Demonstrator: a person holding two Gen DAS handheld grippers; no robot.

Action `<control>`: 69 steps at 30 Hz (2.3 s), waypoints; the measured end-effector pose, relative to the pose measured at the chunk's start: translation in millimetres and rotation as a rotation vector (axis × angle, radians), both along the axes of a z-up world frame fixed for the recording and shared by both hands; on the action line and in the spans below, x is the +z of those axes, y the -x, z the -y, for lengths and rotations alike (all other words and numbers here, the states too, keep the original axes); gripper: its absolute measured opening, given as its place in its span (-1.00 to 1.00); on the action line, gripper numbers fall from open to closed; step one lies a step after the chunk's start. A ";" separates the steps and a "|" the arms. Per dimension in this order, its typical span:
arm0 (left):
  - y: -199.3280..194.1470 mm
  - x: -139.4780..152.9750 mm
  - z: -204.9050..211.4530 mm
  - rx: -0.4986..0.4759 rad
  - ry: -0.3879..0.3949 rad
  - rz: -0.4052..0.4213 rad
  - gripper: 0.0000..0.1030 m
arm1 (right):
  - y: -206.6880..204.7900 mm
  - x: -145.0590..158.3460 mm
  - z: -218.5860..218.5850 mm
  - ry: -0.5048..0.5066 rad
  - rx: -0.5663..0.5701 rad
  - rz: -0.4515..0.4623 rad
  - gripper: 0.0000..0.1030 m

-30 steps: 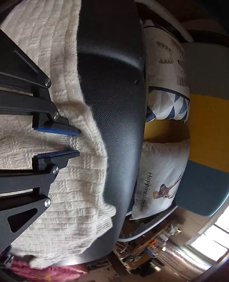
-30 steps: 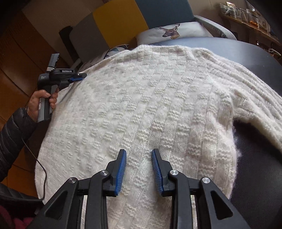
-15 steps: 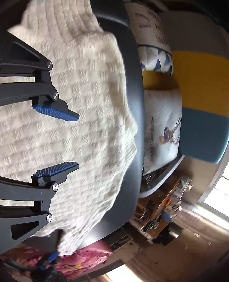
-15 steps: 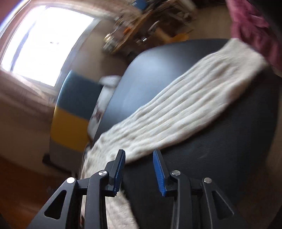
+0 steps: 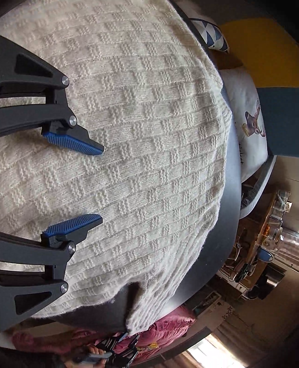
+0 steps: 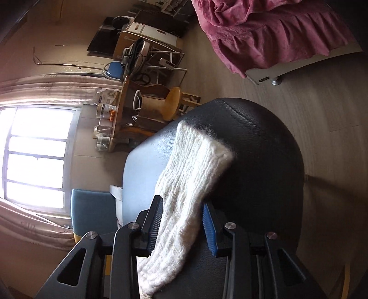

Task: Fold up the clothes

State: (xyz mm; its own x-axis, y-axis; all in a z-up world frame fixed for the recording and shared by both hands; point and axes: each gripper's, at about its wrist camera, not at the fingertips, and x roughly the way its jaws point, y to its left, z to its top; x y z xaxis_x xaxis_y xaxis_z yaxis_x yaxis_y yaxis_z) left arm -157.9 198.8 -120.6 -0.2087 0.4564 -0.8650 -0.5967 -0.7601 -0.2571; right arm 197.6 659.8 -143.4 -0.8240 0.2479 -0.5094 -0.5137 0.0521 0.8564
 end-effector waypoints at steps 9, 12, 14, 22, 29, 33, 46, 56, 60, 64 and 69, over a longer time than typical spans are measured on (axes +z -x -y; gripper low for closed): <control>-3.0 0.8 -3.4 -0.001 -0.006 0.004 0.28 | 46.3 22.8 10.3 -0.245 0.168 0.210 -0.71; 2.4 10.6 -6.5 0.005 -0.084 0.096 0.27 | 76.8 38.6 25.6 -0.384 0.308 0.277 -0.74; 4.9 23.2 -19.4 -0.016 -0.171 0.166 0.27 | 97.7 44.9 40.4 -0.474 0.421 0.330 -0.74; -15.7 56.2 -129.8 -0.187 -0.325 0.388 0.27 | 137.8 47.0 102.9 -0.818 0.728 0.566 -0.83; -42.2 30.5 -237.9 -0.225 -0.281 0.551 0.27 | 161.9 33.1 170.6 -1.240 0.948 0.876 -0.86; -38.3 18.0 -271.9 -0.176 -0.276 0.639 0.26 | 165.5 22.7 190.9 -1.387 1.009 0.963 -0.88; -49.8 36.1 -377.9 -0.392 -0.142 0.640 0.38 | 171.4 -0.5 224.9 -1.635 1.114 1.122 -0.87; -50.4 4.5 -374.3 -0.385 0.026 0.598 -0.15 | 175.8 3.6 227.9 -1.614 1.123 1.095 -0.85; -50.6 4.1 -363.9 -0.404 0.011 0.523 -0.79 | 175.3 11.4 228.4 -1.579 1.110 1.062 -0.90; -52.1 12.3 -354.5 -0.412 -0.039 0.473 -0.82 | 176.0 34.8 215.6 -1.434 1.077 0.943 -0.90; -44.4 38.8 -343.8 -0.398 -0.149 0.463 -0.82 | 184.7 76.6 195.3 -1.209 1.017 0.718 -0.90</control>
